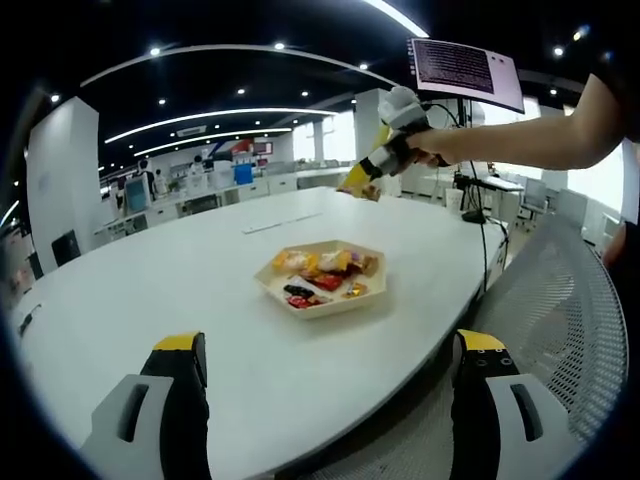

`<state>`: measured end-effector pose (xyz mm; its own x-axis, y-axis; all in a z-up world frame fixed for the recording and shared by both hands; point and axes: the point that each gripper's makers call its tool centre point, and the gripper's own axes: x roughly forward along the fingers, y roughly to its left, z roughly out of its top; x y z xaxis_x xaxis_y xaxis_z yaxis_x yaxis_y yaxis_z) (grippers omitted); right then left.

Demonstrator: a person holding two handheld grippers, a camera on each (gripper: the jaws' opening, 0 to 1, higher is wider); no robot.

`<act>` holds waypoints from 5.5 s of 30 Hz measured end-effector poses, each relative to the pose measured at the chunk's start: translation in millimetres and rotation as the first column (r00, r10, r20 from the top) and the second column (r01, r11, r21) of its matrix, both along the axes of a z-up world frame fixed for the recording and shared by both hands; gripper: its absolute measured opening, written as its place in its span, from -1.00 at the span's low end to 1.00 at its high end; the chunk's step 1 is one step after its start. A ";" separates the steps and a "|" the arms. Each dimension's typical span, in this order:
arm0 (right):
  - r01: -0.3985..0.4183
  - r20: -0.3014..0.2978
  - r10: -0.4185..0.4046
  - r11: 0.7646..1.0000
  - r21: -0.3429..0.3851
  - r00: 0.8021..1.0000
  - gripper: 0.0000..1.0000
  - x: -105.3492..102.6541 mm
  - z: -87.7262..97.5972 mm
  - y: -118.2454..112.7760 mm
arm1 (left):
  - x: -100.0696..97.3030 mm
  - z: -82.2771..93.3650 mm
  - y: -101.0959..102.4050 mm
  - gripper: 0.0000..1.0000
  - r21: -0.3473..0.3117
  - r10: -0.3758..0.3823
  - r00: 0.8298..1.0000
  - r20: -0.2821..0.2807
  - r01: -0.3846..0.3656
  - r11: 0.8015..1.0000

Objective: Place the target food into the container with the food tongs after gripping and lifting it, then release it inside without dropping or visibly crushing the food.

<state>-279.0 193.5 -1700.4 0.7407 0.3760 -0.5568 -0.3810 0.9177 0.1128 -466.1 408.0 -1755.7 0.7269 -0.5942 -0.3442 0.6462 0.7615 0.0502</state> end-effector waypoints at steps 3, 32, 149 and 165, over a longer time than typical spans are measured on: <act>-0.054 0.005 0.054 0.999 0.003 0.999 -0.54 -2.7 3.7 24.7 | 0.1 0.8 0.0 0.98 -0.001 0.000 1.000 0.008 0.000 1.000; -0.255 -0.025 0.256 0.966 0.033 0.966 -0.46 -17.1 6.5 102.2 | 0.1 2.4 0.1 0.91 0.000 -0.002 1.000 0.021 0.002 1.000; -0.325 -0.250 0.511 0.783 0.531 0.822 -0.78 -200.9 -117.4 26.6 | -9.6 -86.6 -93.0 -1.00 0.124 -0.668 0.698 -0.258 0.709 0.694; -0.222 0.131 0.225 0.974 -0.040 0.965 0.98 -198.9 -57.2 -49.2 | 22.1 29.1 -5.9 0.93 -0.043 -0.182 0.983 0.033 0.183 0.982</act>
